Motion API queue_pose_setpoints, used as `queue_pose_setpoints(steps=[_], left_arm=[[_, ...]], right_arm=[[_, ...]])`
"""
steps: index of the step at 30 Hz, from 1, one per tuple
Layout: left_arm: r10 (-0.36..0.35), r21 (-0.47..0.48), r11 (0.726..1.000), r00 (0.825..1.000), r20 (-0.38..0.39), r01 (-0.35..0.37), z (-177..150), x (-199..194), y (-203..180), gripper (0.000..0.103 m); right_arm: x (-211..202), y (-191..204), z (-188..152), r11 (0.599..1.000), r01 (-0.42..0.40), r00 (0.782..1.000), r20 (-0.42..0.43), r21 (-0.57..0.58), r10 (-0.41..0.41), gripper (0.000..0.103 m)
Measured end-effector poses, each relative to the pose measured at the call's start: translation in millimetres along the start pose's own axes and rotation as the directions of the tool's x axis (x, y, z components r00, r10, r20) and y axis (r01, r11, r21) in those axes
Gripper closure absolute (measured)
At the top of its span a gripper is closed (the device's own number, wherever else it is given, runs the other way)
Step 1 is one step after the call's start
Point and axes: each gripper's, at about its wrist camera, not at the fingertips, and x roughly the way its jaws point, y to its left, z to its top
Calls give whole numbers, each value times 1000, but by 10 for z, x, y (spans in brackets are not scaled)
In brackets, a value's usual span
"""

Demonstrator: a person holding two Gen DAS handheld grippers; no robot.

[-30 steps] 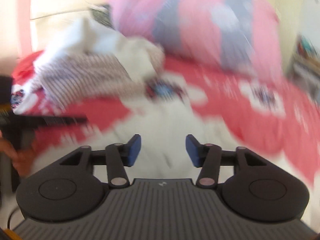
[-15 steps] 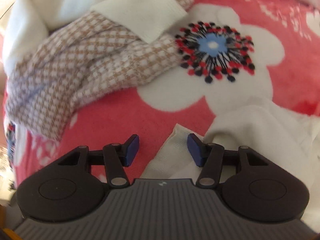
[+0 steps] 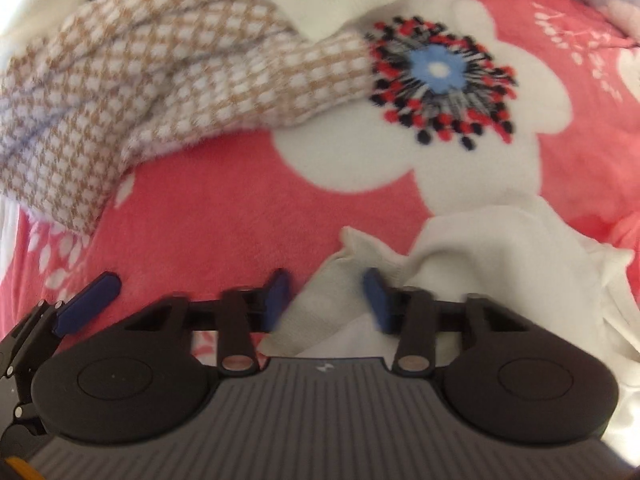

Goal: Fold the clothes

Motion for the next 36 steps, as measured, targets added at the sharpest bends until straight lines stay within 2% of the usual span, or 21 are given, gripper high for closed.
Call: queue_pose_setpoints(steps=[1,4,6,8,10,11,14,17,21,24,27,31,36], left_arm=[[-4,-7,1000,1000,0,4,2,-3,11,43],[-15,-30,999,1000,-2,15,8,-13,42,43],[-21,-47,999,1000,-1,21,14,-18,64,43],[-28,-65,998,1000,0,28,20,-23,89,43],[-39,-91,995,999,3,39,29,-32,125,44],[-44,-105,994,999,4,44,34,-37,144,44],[-48,-126,991,999,17,50,46,-58,172,44],[-28,-132,991,999,47,34,55,-99,186,43],[-18,-196,980,997,79,33,81,-147,294,43],[-14,-244,969,996,89,35,103,-164,394,43],[-15,-287,957,996,90,40,117,-155,473,43],[5,-296,955,994,112,29,127,-195,510,43],[36,-299,954,991,126,3,125,-222,543,43]], right_arm=[[-41,-43,-31,1000,-7,1000,19,17,6,97],[-211,-219,-108,991,-81,993,97,104,71,99],[-341,-314,-128,979,-139,979,168,146,114,99],[-491,-478,-1,962,-200,956,252,184,151,99],[-689,-550,75,940,-279,914,355,194,198,99],[-811,-585,99,926,-325,884,409,192,225,99],[-1147,-621,221,889,-432,783,553,152,285,99],[-1436,-576,346,866,-493,686,650,87,326,99],[-1694,-526,569,847,-530,594,724,25,350,99],[-1872,-522,761,836,-548,540,757,-16,369,99],[-1937,-483,997,833,-551,505,777,-46,376,99],[-1968,-385,1309,834,-547,469,797,-78,382,99],[-1846,-292,1716,824,-560,435,815,-88,383,99]])
